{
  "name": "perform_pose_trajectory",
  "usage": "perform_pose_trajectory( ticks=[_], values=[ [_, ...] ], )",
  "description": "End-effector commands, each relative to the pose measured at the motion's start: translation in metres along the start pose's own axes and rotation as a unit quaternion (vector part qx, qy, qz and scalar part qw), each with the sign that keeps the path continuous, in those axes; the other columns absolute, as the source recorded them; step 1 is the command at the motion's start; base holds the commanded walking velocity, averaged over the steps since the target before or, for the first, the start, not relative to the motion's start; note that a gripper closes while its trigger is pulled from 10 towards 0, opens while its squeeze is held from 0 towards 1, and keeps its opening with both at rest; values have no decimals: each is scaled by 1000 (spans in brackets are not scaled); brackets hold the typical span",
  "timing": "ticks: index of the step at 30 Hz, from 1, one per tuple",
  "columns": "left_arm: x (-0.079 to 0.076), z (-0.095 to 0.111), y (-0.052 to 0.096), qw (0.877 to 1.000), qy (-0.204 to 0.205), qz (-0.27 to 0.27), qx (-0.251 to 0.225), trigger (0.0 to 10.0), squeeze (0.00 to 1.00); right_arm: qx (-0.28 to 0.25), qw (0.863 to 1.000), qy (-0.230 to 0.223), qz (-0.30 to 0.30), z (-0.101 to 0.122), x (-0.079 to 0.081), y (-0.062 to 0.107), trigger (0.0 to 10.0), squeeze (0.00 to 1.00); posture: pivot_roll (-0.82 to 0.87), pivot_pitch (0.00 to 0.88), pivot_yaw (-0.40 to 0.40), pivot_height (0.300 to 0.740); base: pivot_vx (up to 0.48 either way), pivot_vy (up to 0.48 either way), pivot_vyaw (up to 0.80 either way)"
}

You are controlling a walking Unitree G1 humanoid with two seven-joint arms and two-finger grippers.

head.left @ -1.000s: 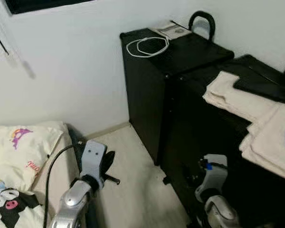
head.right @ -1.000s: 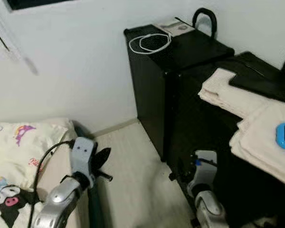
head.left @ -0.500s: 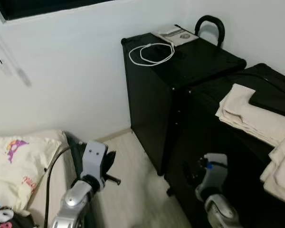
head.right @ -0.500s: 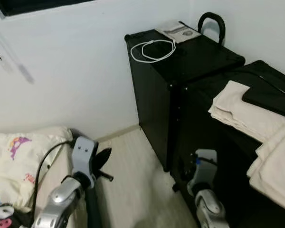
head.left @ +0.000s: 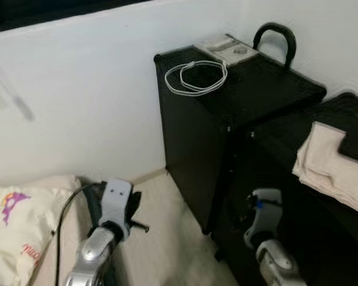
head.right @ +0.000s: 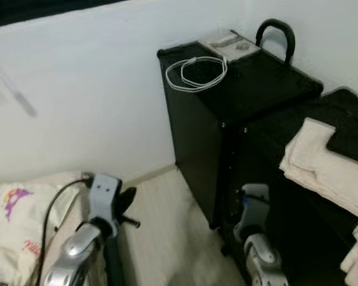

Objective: Clean up the room

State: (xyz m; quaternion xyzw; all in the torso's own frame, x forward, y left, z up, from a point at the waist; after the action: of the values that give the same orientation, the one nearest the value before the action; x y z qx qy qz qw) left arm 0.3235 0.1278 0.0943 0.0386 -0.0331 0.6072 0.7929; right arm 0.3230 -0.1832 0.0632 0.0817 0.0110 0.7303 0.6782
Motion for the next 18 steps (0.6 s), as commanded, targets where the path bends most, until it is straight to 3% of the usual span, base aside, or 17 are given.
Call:
perform_pose_trajectory(
  ticks=[1, 7, 10, 13, 18],
  values=[
    [10, -14, 5, 999, -8, 22, 25, 10000, 0, 0, 1000, 3, 22, -4, 13, 0, 10000, 0, -87, 164, 39, 740, 315, 0, 0],
    [41, -17, 8, 994, -22, 99, 28, 10000, 0, -26, 997, 31, 69, 6, 31, -1, 10000, 0, -95, 159, 42, 740, 314, 0, 0],
    [43, -17, 8, 994, -22, 105, 28, 10000, 0, -25, 996, 34, 76, 6, 33, -1, 10000, 0, -95, 159, 42, 740, 315, 0, 0],
    [54, -19, 11, 990, -26, 135, 30, 10000, 0, -15, 988, 67, 142, 1, 53, 3, 10000, 0, -99, 147, 42, 740, 314, 0, 0],
    [63, -21, 11, 986, -21, 162, 32, 10000, 0, -4, 979, 91, 185, -5, 64, 6, 10000, 0, -102, 142, 42, 740, 312, 0, 0]
  ],
)
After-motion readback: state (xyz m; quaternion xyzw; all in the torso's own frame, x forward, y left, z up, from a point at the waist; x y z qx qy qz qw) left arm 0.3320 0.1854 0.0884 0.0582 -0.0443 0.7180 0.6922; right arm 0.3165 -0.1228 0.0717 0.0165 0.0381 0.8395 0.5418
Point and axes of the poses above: a point about 5 cm out from each wrist's last joint towards the gripper, its own y axis pointing back from the gripper into the wrist, its own z axis along the axis of the wrist's last joint, x = y × z, the point moved 5 cm from there along -y, pointing out of the wrist towards the gripper, and after that the axes turned 3 degrees about -y, right-handed, at the moved point
